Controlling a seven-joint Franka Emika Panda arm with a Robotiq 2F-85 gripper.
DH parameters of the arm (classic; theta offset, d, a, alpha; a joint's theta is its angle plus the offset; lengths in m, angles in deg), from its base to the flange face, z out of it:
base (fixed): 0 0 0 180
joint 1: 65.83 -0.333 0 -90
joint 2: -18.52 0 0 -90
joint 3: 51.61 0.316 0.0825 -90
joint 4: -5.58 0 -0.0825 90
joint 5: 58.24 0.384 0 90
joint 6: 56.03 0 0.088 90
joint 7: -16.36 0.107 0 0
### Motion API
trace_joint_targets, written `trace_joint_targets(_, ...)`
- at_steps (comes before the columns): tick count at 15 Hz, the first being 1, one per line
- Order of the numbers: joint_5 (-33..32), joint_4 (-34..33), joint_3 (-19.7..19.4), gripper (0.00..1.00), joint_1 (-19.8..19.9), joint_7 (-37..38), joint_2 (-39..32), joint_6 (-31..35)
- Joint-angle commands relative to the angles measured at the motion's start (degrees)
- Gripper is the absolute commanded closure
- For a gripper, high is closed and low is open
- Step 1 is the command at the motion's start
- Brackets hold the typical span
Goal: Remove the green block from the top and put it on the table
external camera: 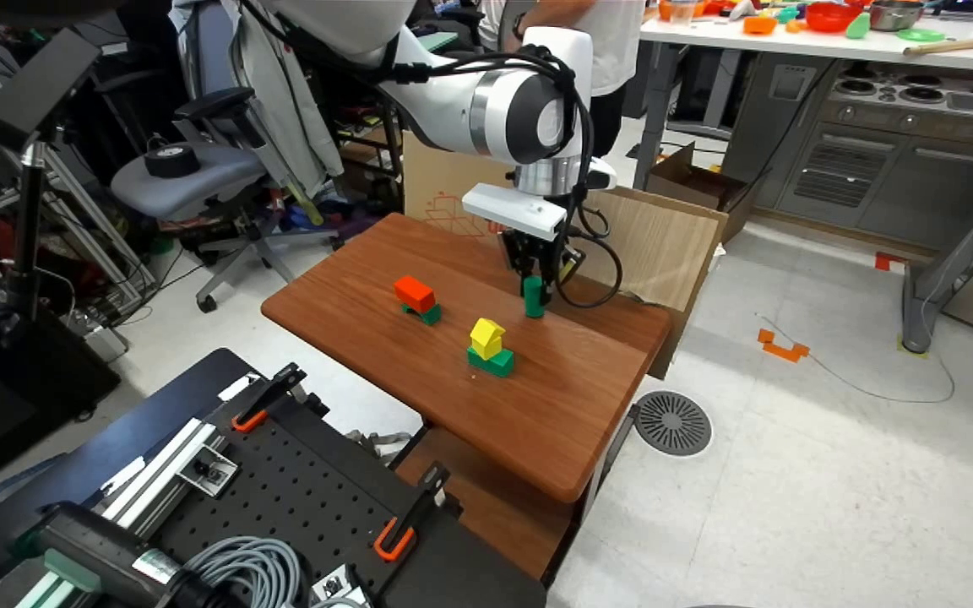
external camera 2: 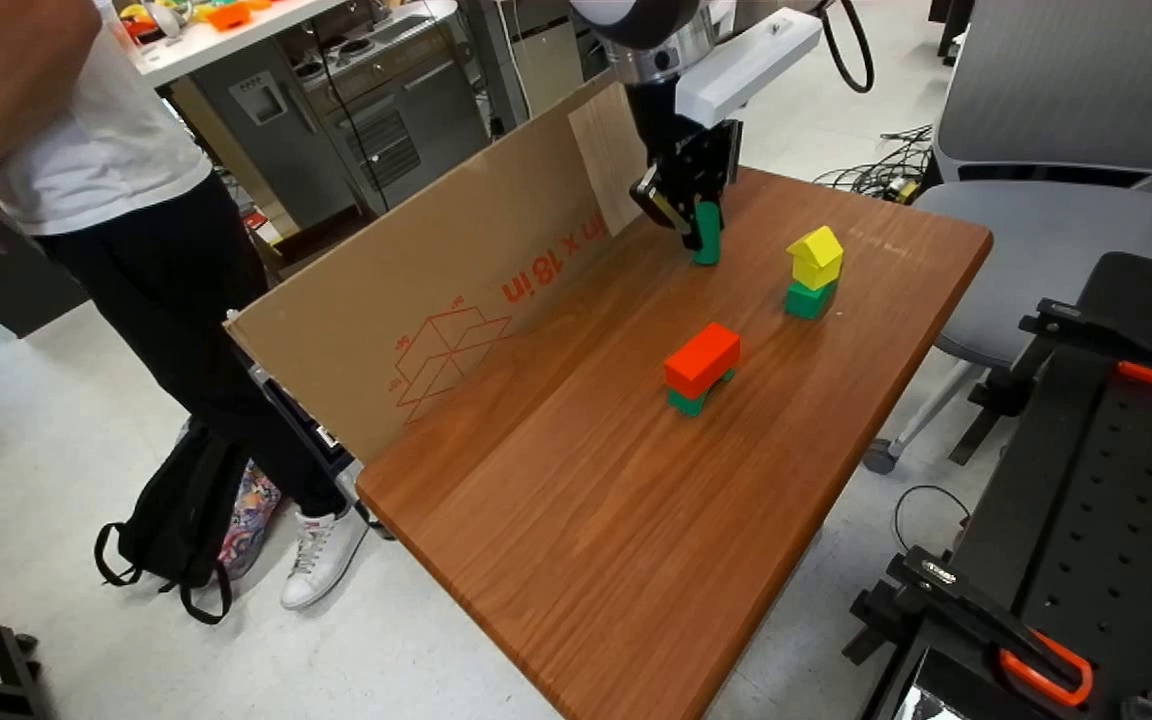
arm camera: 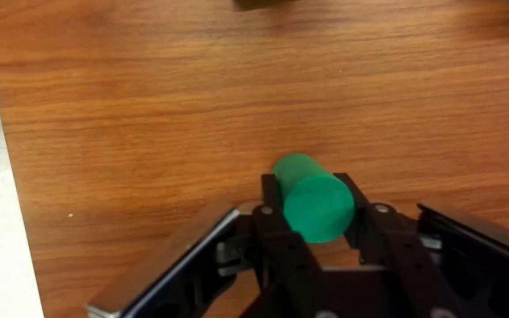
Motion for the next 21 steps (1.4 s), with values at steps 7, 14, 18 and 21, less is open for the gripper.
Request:
trace_joint_targets(7, 1.1, 0.5, 0.5, 0.00, 1.8, -5.6, 3.7, -3.1)
trace_joint_targets(14, -1.5, 18.0, 0.5, 0.00, 0.6, -10.4, 20.8, 2.0)
trace_joint_targets(18, -0.9, 17.0, 0.6, 0.00, 0.1, -9.9, 21.1, -0.4)
trace_joint_targets(21, -0.9, 17.9, 0.6, 0.00, -0.2, -9.8, 22.1, -0.6)
